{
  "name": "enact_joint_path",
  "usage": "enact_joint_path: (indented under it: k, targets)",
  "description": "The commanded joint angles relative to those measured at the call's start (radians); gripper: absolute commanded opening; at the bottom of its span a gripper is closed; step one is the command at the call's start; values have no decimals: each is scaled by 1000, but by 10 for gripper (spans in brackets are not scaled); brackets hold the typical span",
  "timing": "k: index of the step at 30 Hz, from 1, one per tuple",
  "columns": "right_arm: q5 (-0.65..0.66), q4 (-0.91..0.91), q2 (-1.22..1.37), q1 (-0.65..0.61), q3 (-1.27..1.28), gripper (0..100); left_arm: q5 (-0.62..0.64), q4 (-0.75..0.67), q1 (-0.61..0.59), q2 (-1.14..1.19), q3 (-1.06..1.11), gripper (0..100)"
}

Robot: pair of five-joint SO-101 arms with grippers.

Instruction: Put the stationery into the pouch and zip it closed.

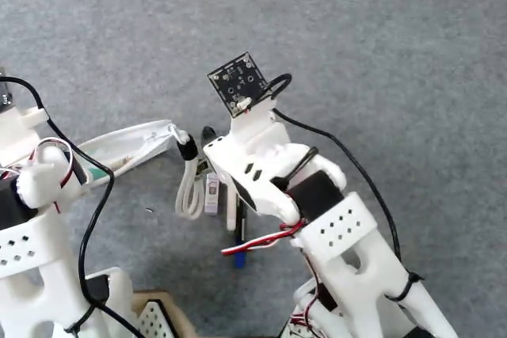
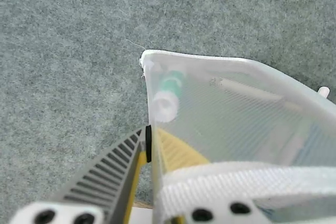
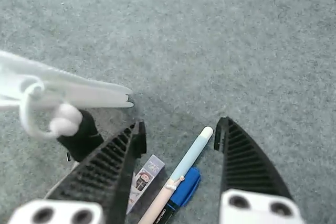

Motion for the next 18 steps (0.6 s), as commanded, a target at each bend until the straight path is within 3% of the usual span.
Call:
enact_joint_path:
  k: [1,6,18]
  targets:
    - [-34,-18,84,46,-61,223,6,-23,-8,3,4,29]
    - [-140,-9,272,103,-197,223,6,-23,-8,3,5,29]
    - [-175,-11,707,104,-377,223,6,-23,-8,3,5,29]
